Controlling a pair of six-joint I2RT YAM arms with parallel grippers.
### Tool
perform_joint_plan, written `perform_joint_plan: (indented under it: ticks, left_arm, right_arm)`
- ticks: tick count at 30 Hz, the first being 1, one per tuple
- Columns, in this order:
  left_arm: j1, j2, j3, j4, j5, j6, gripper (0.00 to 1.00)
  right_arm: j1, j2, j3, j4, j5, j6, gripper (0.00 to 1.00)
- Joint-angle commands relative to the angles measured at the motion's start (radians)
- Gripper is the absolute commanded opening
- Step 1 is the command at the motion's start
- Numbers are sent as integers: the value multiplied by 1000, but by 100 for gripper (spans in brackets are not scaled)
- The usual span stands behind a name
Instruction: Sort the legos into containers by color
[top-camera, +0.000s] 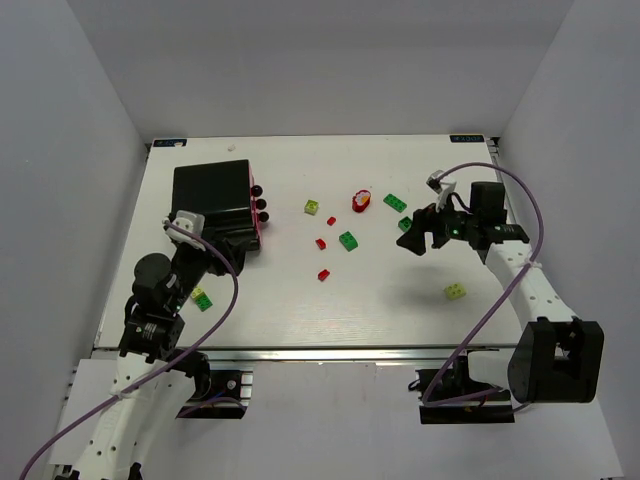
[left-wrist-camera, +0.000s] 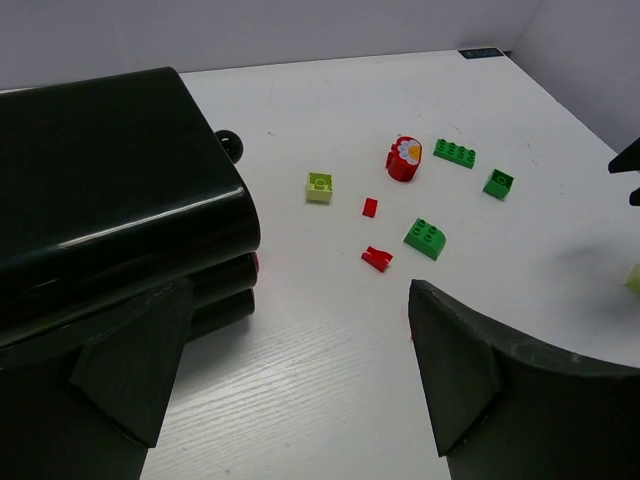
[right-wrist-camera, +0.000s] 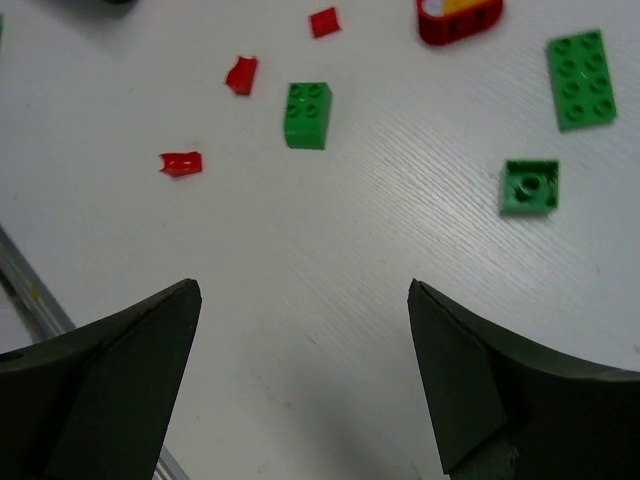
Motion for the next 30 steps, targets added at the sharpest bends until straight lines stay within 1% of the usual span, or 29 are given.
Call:
perform_joint_plan:
  ticks: [1,2,3,4,5,6,7,8,9,10,11,12,13,14,15,16,17,18,19,20,21,22,23,24,26,27,29,30]
  left_arm:
    - [6,-17,9,-6,-23,9,98]
    - [6,-20,9,-7,-38,9,98]
    - [-3,-23,9,-9,-44,6,98]
    - [-3,-25,9,-7,-50,4,96]
    - [-3,-26,9,-10,-58,3,95]
    - [-3,-26,13,-12,-63,3,93]
    - [-3,-26,13,-14,-67,3,91]
    - [-3,-26,13,-14,-77,1,86]
    - [-3,-25,13,-14,-78,1,82]
    - [-3,-23,14,-15,-84,1,78]
    - [-3,-22,14,-18,-90,1,62]
    - [-3,-20,16,-20,-103,3,50]
    - [-3,-17,19,-23,-115,-2,39]
    - [-3,-17,20,-30,-124,-2,21]
    - [-3,-17,22,-32,-148,-5,17]
    - [-3,-22,19,-34,-158,-8,16]
    - [-3,-23,20,-34,-170,-11,17]
    - [-3,-26,19,-35,-184,-13,30]
    - [-3,-31,19,-38,-217,-16,43]
    - [-3,-34,19,-40,-230,-17,57]
    - [-3,-37,19,-40,-241,-19,77]
    - [-3,-46,17,-43,-260,-25,82]
    - [-3,-51,16,-43,-268,-25,84]
    - [-3,-54,14,-44,-276,-25,87]
    - [-3,-60,14,-46,-290,-27,88]
    - [-3,-57,14,-46,-291,-28,88]
    - [-3,-54,14,-47,-294,-28,89]
    - [-3,-49,16,-47,-293,-27,89]
  right_arm:
    - [33,29,100,-61,-238,-193,89]
    - [62,62,123,-95,-255,-250,89]
    - [83,85,171,-108,-191,-237,89]
    - [103,142,206,-130,-151,-241,89]
    - [173,170,286,-164,-124,-263,89]
    - [192,205,324,-225,-82,-286,89]
    - [207,265,357,-239,-70,-284,89]
    - [261,294,392,-264,-67,-297,89]
    - [273,322,460,-310,-102,-327,89]
    - [284,377,492,-325,-125,-324,89]
    - [306,403,522,-327,-154,-309,89]
    - [325,431,591,-321,-177,-283,89]
    - [348,487,623,-297,-189,-207,87]
    - [359,516,660,-286,-200,-165,78]
    - [376,550,705,-278,-218,-127,59]
    - [402,622,793,-264,-223,-40,14]
    - [411,654,838,-260,-226,7,9]
    - [422,690,877,-246,-246,47,9]
    - [451,751,944,-218,-254,124,23]
    - [459,771,969,-197,-267,166,37]
    - [467,794,983,-168,-298,208,50]
    - [483,823,984,-127,-316,278,65]
    - [487,831,972,-2,-342,403,71]
    - [488,837,960,74,-375,479,75]
    - [493,862,934,229,-402,618,77]
    - [493,880,943,345,-413,733,78]
    - [497,940,969,435,-427,833,78]
    - [497,980,1010,484,-424,895,78]
